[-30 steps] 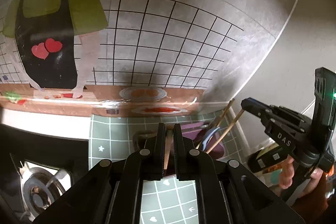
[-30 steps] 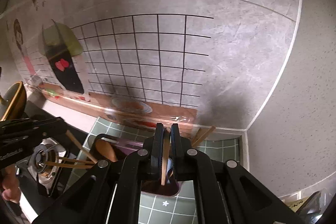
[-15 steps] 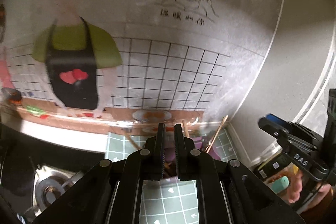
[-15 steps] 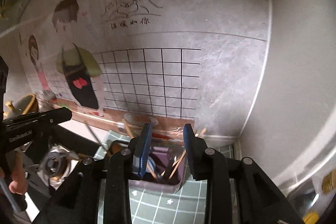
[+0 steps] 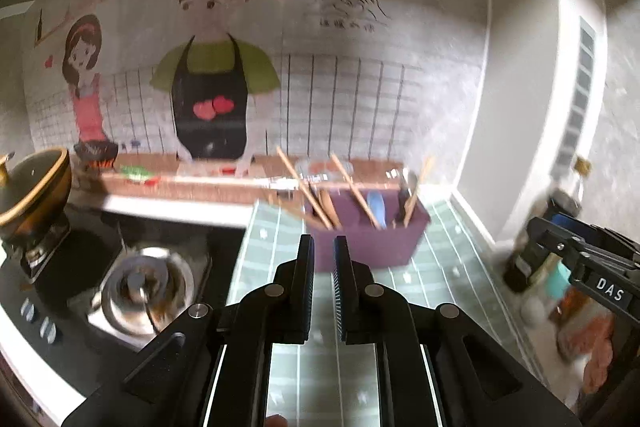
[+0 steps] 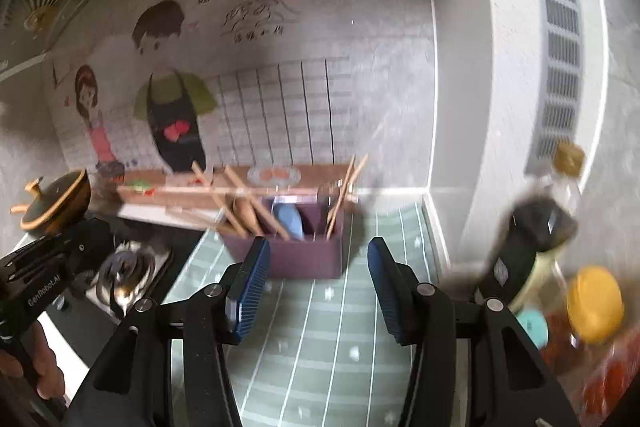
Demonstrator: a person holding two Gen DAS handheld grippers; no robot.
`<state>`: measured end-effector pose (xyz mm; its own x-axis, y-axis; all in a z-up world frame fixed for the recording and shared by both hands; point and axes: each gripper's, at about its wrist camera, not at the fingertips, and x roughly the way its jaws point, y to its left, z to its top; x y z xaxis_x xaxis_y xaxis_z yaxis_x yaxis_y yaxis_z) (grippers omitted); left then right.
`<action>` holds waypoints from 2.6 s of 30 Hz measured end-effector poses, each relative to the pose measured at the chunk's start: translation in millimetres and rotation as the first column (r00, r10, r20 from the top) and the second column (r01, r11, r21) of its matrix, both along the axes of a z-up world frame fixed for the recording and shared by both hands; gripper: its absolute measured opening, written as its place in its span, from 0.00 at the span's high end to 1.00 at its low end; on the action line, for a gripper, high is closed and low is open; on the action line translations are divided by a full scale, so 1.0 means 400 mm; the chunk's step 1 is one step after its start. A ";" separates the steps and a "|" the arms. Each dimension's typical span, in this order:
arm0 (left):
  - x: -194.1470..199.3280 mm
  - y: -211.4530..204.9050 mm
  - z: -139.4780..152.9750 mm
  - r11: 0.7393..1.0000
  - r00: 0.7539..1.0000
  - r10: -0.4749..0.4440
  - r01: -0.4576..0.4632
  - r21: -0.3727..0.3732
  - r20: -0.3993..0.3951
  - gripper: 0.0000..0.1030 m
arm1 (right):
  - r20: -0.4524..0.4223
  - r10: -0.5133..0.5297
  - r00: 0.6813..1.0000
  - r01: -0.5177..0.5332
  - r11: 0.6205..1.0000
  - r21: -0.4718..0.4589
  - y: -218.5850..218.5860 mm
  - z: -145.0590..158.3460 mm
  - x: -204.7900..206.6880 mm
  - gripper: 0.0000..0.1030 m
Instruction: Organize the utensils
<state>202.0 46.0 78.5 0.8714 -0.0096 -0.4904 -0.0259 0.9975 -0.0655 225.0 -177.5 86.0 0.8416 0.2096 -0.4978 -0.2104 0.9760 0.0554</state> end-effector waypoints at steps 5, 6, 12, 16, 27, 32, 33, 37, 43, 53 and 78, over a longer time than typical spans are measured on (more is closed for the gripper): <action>-0.089 -0.051 -0.056 0.999 1.000 -0.010 0.011 0.048 -0.010 0.90 | -0.019 0.004 1.000 -0.004 1.000 -0.028 0.001 -0.046 -0.090 0.52; -0.103 -0.061 -0.064 0.998 1.000 -0.008 0.009 0.058 -0.011 0.90 | -0.024 0.009 1.000 -0.009 1.000 -0.029 0.003 -0.056 -0.106 0.52; -0.147 -0.082 -0.102 0.999 0.998 -0.005 0.009 0.053 -0.057 0.90 | -0.026 -0.019 0.999 0.018 0.999 -0.047 0.008 -0.103 -0.156 0.52; -0.168 -0.085 -0.116 0.999 0.997 0.000 0.004 0.051 -0.073 0.90 | -0.030 -0.025 0.999 0.024 0.999 -0.043 0.002 -0.125 -0.180 0.52; -0.187 -0.092 -0.122 0.999 0.996 -0.018 0.022 0.039 -0.088 0.90 | -0.039 -0.027 0.999 0.025 0.999 -0.045 0.005 -0.152 -0.209 0.52; -0.188 -0.096 -0.126 0.999 0.995 -0.028 0.031 0.034 -0.097 0.90 | -0.046 -0.030 0.999 0.029 0.999 -0.033 0.001 -0.156 -0.212 0.52; -0.188 -0.096 -0.125 0.999 0.995 -0.029 0.032 0.033 -0.098 0.90 | -0.045 -0.031 0.999 0.030 0.999 -0.033 0.000 -0.156 -0.212 0.52; -0.188 -0.095 -0.125 0.999 0.995 -0.029 0.032 0.031 -0.097 0.90 | -0.044 -0.029 0.999 0.028 0.999 -0.033 -0.001 -0.156 -0.211 0.52; -0.189 -0.091 -0.126 0.999 0.995 -0.026 0.029 0.026 -0.099 0.90 | -0.045 -0.032 0.998 0.030 0.999 -0.035 0.001 -0.156 -0.213 0.52; -0.188 -0.093 -0.129 1.000 0.994 -0.020 0.021 0.017 -0.106 0.90 | -0.047 -0.031 0.998 0.029 0.999 -0.032 -0.002 -0.158 -0.217 0.52; -0.186 -0.092 -0.142 1.000 0.991 -0.006 0.007 0.004 -0.135 0.90 | -0.045 -0.040 0.998 0.038 0.999 -0.035 -0.010 -0.158 -0.219 0.52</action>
